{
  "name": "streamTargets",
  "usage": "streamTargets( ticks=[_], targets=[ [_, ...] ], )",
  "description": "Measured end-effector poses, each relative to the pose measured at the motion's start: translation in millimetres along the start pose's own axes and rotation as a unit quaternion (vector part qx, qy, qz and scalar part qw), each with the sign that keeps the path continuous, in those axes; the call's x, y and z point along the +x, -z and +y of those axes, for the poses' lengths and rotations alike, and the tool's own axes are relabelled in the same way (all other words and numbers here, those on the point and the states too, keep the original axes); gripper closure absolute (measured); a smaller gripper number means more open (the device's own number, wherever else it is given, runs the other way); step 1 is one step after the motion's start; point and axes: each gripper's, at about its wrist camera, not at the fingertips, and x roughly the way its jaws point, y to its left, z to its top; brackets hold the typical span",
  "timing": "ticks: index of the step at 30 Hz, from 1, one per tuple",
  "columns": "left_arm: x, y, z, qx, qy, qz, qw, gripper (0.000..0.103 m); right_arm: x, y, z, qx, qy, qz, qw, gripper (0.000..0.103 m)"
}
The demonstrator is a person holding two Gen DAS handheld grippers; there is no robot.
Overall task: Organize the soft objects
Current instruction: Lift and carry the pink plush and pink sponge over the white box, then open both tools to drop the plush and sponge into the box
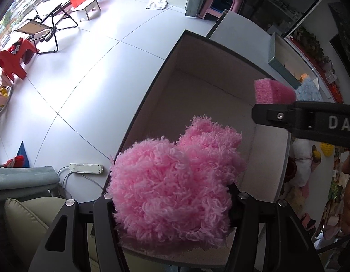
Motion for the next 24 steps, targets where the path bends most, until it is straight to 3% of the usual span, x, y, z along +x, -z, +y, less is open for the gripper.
streamTargets(
  ticks=[4,8,10,13,16,22,23,24],
  targets=[
    [9,-1,0,0.005,-0.003,0.004,1.0000,0.041,12,-4,3,-0.006,0.010,0.010,1.000,0.030],
    [19,1,-2,0.019,-0.017,0.003,0.9997,0.018,24,-7,3,-0.006,0.009,0.024,1.000,0.027],
    [23,3,-2,0.032,-0.016,0.007,0.9993,0.017,32,-7,0,0.002,0.003,0.033,0.999,0.019],
    [35,7,-3,0.055,-0.028,0.029,0.9977,0.017,41,-4,-10,0.031,-0.007,0.048,0.998,0.019],
    [37,9,-6,0.081,-0.041,0.024,0.9955,0.017,45,3,-21,0.068,-0.030,0.054,0.996,0.019],
    [38,4,-14,0.132,-0.036,0.038,0.9899,0.017,42,26,-32,0.110,-0.036,0.057,0.992,0.019],
    [36,3,-14,0.134,-0.028,0.042,0.9897,0.013,39,29,-33,0.113,-0.041,0.050,0.991,0.019],
    [33,3,-15,0.132,-0.015,0.046,0.9901,0.001,33,34,-35,0.113,-0.049,0.034,0.992,0.018]
  ],
)
